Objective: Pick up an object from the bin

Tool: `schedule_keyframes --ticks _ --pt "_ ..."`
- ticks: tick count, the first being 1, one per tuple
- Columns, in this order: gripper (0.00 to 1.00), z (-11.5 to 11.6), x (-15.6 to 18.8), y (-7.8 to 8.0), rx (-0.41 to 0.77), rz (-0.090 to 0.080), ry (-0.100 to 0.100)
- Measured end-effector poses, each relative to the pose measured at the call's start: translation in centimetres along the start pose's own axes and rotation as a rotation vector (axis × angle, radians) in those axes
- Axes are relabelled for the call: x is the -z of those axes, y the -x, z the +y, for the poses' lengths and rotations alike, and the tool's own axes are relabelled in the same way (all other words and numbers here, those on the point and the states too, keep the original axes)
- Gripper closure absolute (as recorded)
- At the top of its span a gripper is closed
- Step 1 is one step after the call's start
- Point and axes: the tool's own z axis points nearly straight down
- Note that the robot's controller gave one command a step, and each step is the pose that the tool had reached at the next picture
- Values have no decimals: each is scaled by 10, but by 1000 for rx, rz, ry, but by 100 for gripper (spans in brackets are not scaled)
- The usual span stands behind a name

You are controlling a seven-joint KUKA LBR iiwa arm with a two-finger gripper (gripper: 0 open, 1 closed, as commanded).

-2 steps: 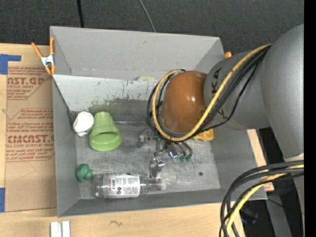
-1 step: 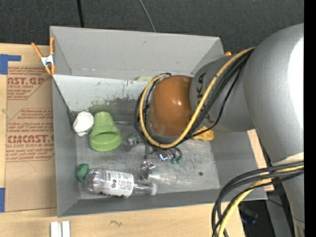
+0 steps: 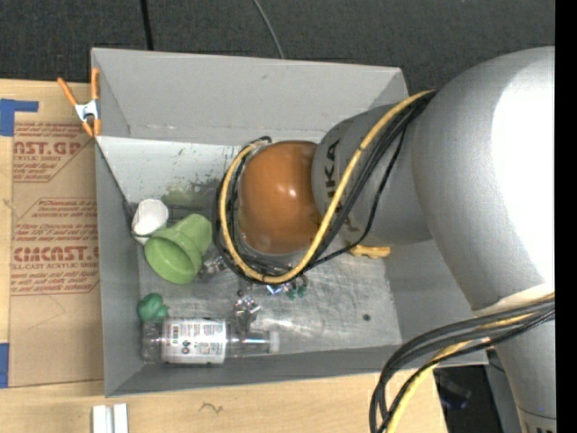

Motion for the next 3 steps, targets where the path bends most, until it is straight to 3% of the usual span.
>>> schedule_keyframes --ticks 1,2,3 --pt "0 18 -1 -8 51 -9 -2" --pt "0 45 34 1 180 4 0" --pt "0 58 65 12 112 -5 1"
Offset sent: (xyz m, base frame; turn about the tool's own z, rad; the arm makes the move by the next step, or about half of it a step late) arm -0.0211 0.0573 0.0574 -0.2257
